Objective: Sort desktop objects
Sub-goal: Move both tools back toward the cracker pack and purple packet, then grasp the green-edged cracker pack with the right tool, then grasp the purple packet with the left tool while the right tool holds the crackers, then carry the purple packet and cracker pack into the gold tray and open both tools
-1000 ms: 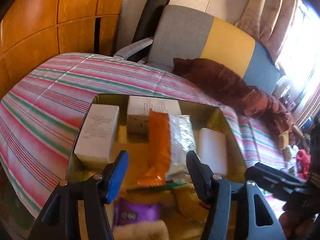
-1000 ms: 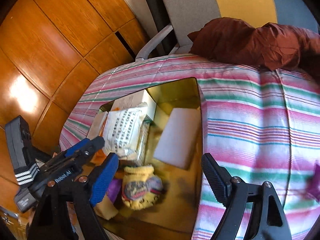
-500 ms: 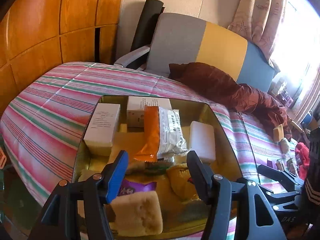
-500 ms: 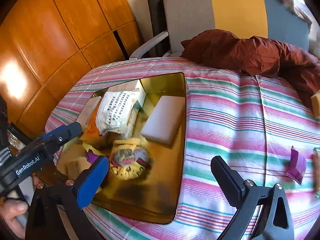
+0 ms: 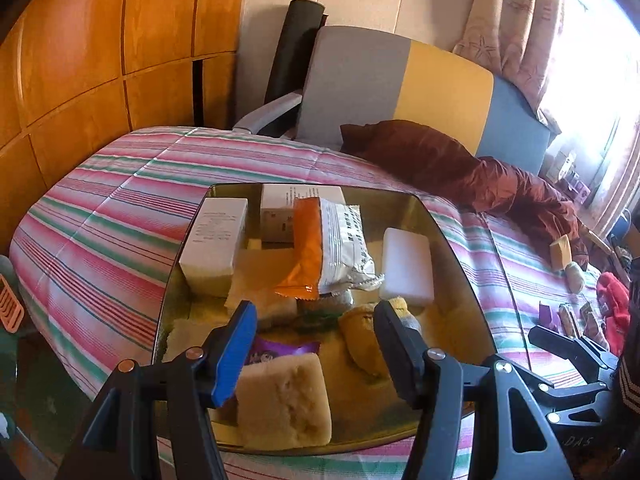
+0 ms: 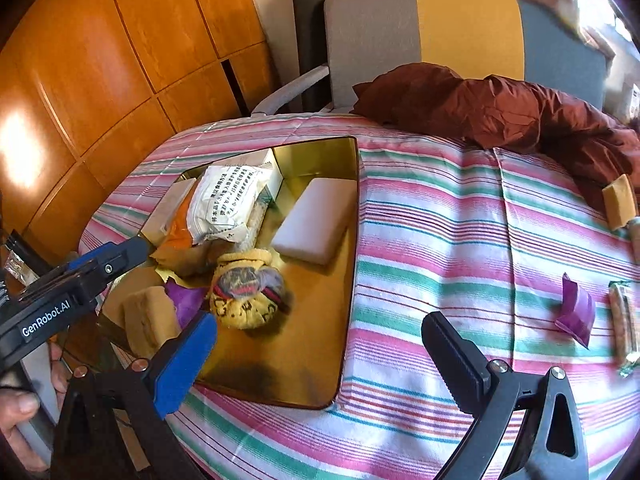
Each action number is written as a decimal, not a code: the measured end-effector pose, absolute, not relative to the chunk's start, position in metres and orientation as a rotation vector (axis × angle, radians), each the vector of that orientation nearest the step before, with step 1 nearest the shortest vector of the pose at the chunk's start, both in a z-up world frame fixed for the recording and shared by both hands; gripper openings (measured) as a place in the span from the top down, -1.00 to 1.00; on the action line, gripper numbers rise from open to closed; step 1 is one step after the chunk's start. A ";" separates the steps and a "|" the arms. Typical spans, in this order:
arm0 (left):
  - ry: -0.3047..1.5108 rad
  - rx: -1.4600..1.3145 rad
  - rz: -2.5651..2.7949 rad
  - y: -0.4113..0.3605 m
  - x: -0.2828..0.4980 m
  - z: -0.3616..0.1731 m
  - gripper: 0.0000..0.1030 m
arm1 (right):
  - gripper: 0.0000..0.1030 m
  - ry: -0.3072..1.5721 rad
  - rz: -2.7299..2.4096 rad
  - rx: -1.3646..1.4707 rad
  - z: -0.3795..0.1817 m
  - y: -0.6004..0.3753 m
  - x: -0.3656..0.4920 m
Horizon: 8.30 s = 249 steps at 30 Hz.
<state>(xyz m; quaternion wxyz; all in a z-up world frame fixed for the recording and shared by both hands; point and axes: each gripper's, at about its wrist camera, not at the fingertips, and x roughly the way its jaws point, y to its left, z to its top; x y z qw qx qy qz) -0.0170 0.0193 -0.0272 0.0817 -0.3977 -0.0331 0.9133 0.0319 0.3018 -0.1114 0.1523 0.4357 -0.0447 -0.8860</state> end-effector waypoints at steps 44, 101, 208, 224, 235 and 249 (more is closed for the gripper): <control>-0.003 -1.189 2.591 0.063 -0.003 -0.033 -0.19 | -0.83 -0.412 -2.766 1.371 -0.112 0.462 0.046; 0.360 -1.173 2.019 0.326 -0.022 -0.065 -0.16 | 0.01 -0.181 -2.789 1.747 -0.178 0.600 -0.005; 0.007 -1.180 2.590 0.066 -0.014 -0.038 0.24 | 0.07 -0.252 -2.353 1.262 -0.105 0.409 0.029; -0.100 -1.268 2.580 0.040 -0.018 -0.060 0.09 | -0.11 -0.246 -2.223 1.246 -0.107 0.316 0.023; -0.019 -1.202 2.639 0.046 -0.006 -0.041 0.09 | -0.33 -0.203 -2.276 1.271 -0.112 0.333 0.041; 0.064 -1.130 2.655 0.059 0.006 -0.022 0.08 | -0.38 -0.102 -2.354 1.241 -0.102 0.345 0.059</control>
